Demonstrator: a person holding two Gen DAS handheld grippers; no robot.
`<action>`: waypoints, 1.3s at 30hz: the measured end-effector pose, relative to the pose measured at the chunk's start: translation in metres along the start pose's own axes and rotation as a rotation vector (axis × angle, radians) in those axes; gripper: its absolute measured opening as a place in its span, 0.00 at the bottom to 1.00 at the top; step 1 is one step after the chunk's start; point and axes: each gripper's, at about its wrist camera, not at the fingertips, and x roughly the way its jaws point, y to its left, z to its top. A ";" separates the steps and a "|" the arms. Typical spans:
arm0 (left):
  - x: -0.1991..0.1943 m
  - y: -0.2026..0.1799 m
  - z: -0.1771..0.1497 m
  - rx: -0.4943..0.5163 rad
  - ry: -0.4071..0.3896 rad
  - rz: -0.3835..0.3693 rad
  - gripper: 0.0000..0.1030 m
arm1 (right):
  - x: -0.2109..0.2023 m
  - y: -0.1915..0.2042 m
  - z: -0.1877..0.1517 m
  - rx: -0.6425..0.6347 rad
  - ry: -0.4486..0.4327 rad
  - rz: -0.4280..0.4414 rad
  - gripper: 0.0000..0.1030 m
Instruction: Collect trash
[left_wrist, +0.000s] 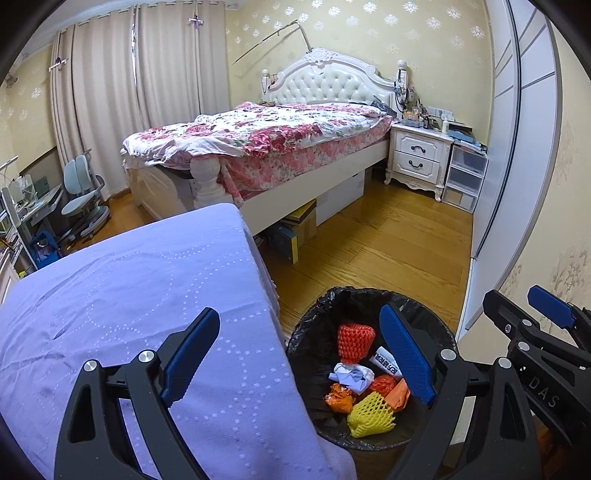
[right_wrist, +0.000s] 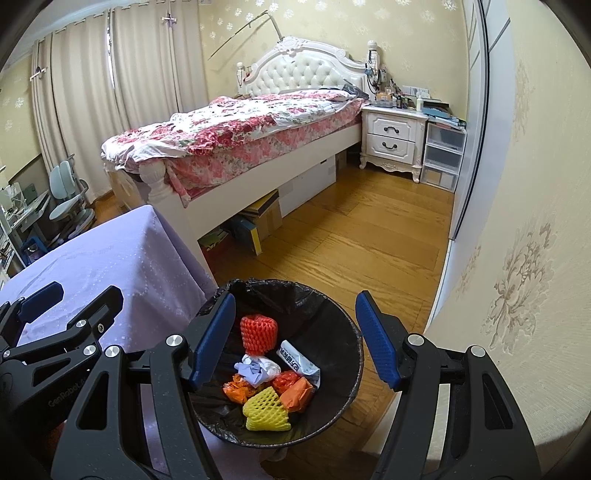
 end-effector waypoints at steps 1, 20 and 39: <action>-0.003 0.003 -0.001 -0.004 -0.001 0.004 0.85 | -0.003 0.002 0.000 -0.004 -0.005 0.003 0.65; -0.062 0.055 -0.018 -0.076 -0.057 0.076 0.85 | -0.058 0.048 -0.019 -0.085 -0.066 0.054 0.71; -0.076 0.072 -0.033 -0.098 -0.068 0.096 0.85 | -0.074 0.061 -0.028 -0.111 -0.076 0.068 0.72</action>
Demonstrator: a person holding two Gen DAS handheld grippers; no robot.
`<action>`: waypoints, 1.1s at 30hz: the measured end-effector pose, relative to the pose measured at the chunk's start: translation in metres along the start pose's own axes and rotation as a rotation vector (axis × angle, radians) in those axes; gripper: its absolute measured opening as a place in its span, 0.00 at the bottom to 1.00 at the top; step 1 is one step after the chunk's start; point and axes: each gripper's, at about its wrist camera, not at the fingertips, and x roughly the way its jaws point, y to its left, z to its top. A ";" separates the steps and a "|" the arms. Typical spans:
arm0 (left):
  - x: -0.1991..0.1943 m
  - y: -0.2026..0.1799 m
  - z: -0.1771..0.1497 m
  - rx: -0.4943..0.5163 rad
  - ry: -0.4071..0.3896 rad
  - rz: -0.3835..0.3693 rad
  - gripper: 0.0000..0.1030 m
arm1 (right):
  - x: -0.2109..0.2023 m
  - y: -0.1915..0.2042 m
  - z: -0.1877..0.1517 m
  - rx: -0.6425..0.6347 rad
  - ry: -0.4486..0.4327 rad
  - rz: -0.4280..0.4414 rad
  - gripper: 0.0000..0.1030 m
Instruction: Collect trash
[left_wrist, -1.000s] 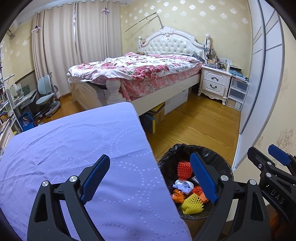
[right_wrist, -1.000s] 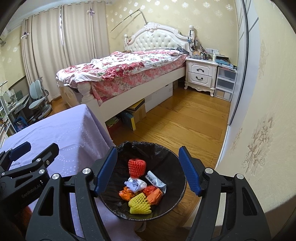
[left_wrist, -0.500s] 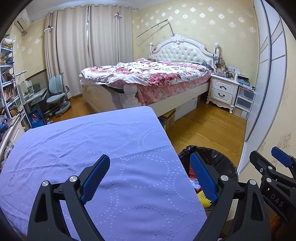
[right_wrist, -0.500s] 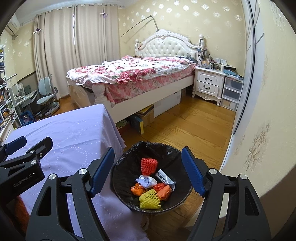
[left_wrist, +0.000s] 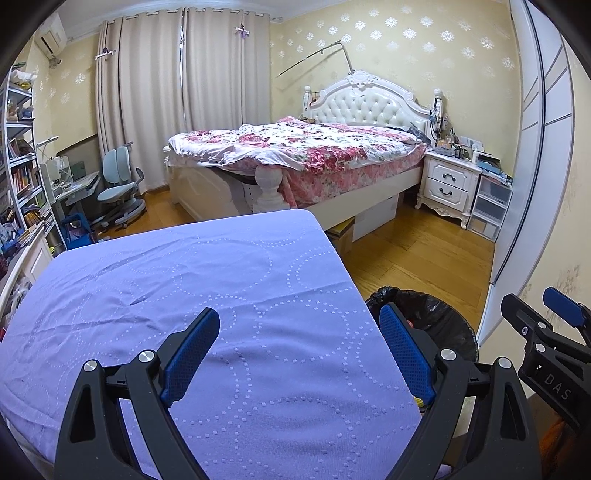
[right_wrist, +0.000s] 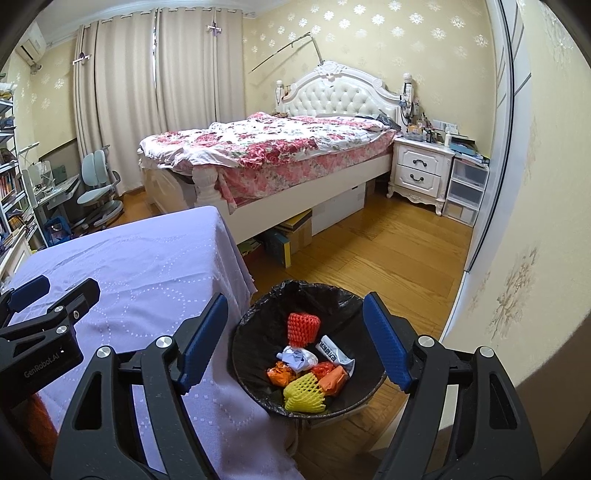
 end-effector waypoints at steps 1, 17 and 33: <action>0.000 0.000 0.000 0.000 0.001 -0.001 0.85 | 0.000 0.000 0.000 0.000 0.000 0.000 0.72; -0.002 0.002 -0.001 -0.004 0.006 0.001 0.85 | -0.002 0.003 0.000 -0.003 0.003 0.001 0.72; -0.002 0.003 -0.002 -0.004 0.007 -0.001 0.85 | -0.002 0.005 0.000 -0.006 0.005 0.000 0.72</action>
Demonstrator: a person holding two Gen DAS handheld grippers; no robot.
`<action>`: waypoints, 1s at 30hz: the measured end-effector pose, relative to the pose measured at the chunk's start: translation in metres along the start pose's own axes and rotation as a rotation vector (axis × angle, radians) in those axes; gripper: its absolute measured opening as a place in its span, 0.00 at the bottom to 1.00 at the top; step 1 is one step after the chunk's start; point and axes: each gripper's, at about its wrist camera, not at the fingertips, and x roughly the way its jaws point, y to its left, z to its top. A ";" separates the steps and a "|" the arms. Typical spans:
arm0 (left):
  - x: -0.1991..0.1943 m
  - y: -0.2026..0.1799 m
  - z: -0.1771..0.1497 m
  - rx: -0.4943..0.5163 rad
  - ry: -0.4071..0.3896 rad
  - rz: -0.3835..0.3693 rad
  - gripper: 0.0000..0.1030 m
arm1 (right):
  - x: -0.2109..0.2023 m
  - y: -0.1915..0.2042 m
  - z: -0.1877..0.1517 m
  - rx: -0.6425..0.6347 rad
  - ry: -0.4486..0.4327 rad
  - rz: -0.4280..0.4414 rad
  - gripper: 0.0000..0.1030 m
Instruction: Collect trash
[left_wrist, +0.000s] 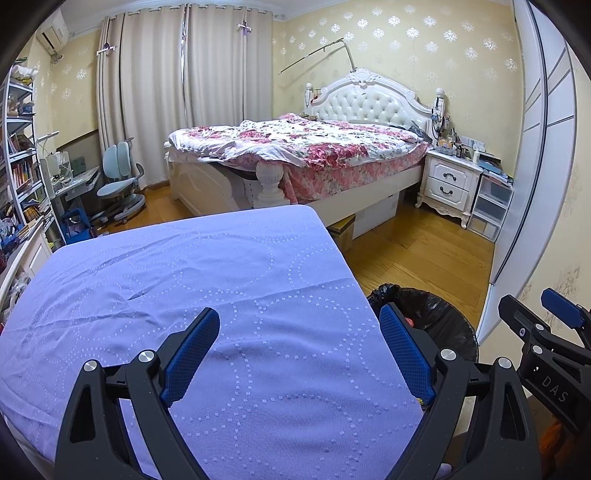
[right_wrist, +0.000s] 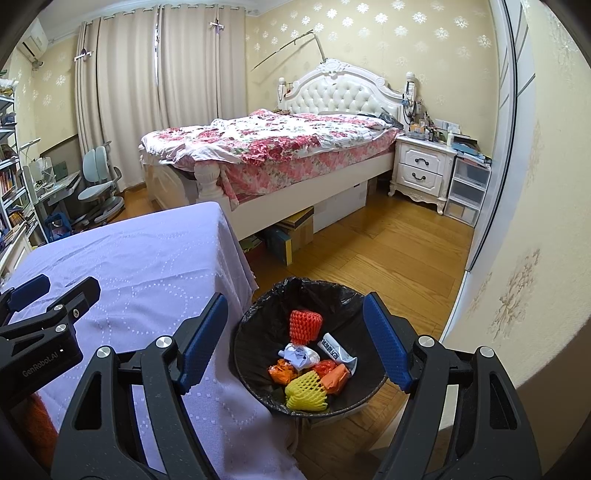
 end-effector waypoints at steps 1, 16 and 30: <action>0.000 0.000 0.000 -0.001 -0.001 0.001 0.85 | 0.001 -0.001 0.000 0.001 -0.001 0.001 0.72; 0.000 0.001 0.000 -0.001 -0.001 0.001 0.86 | 0.001 -0.001 0.001 -0.001 -0.001 0.000 0.72; 0.001 0.002 0.001 -0.003 -0.001 0.000 0.85 | 0.001 0.000 0.002 0.001 0.000 -0.001 0.72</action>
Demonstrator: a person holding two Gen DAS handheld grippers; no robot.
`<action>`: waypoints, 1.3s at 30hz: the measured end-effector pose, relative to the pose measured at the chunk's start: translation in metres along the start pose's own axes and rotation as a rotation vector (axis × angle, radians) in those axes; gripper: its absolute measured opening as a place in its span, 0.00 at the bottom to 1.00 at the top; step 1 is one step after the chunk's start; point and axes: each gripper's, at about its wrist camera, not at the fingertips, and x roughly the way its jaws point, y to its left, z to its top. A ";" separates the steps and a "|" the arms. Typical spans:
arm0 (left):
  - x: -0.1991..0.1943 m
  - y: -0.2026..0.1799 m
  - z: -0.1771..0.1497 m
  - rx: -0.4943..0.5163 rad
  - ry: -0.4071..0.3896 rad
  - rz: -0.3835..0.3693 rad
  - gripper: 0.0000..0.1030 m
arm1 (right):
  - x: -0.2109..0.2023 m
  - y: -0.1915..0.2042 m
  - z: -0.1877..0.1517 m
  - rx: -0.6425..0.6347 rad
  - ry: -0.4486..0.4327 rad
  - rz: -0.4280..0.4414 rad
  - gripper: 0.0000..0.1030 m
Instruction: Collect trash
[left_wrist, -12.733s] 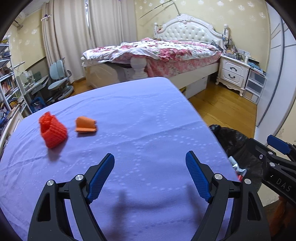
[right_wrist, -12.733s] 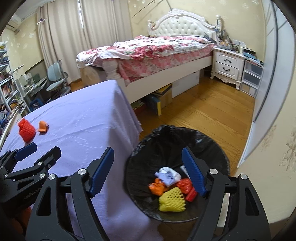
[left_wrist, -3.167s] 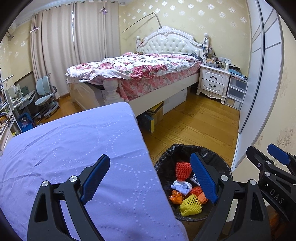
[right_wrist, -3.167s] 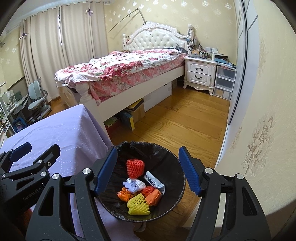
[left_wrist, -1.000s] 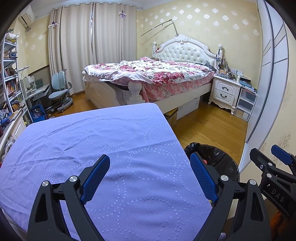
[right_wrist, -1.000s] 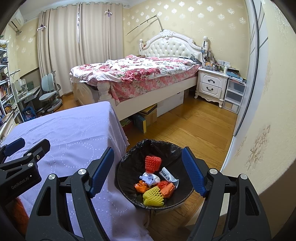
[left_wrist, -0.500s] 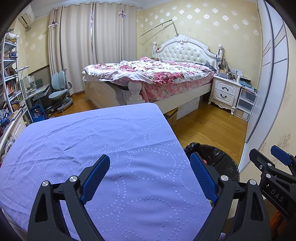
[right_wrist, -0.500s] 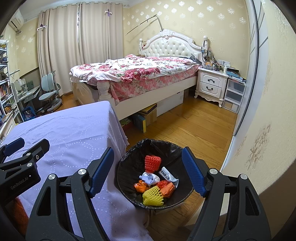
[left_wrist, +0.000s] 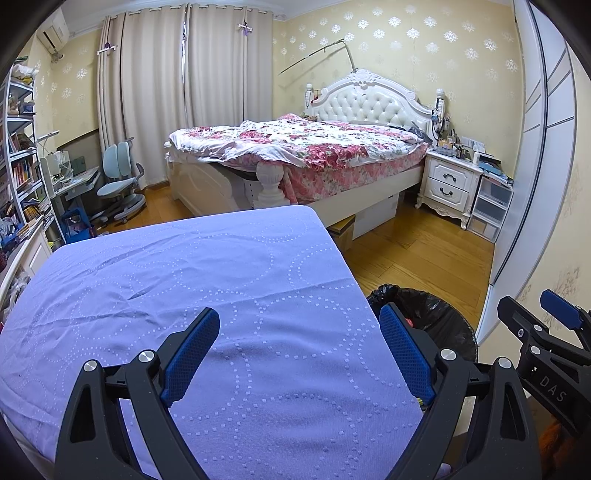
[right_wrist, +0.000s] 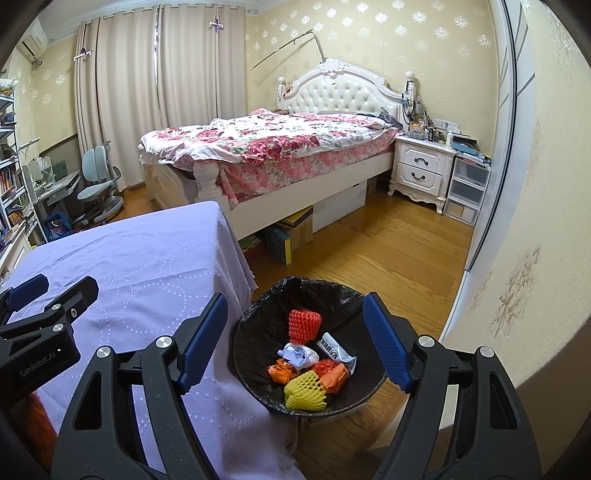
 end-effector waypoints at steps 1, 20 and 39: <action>0.000 0.001 0.000 0.000 0.000 0.000 0.85 | 0.000 0.000 0.000 0.000 0.000 0.000 0.72; 0.000 0.001 0.000 -0.003 0.000 -0.004 0.85 | 0.000 0.000 0.001 -0.001 0.001 -0.001 0.72; 0.004 -0.004 -0.002 0.002 0.004 0.016 0.85 | -0.001 0.009 -0.005 -0.009 0.009 0.005 0.72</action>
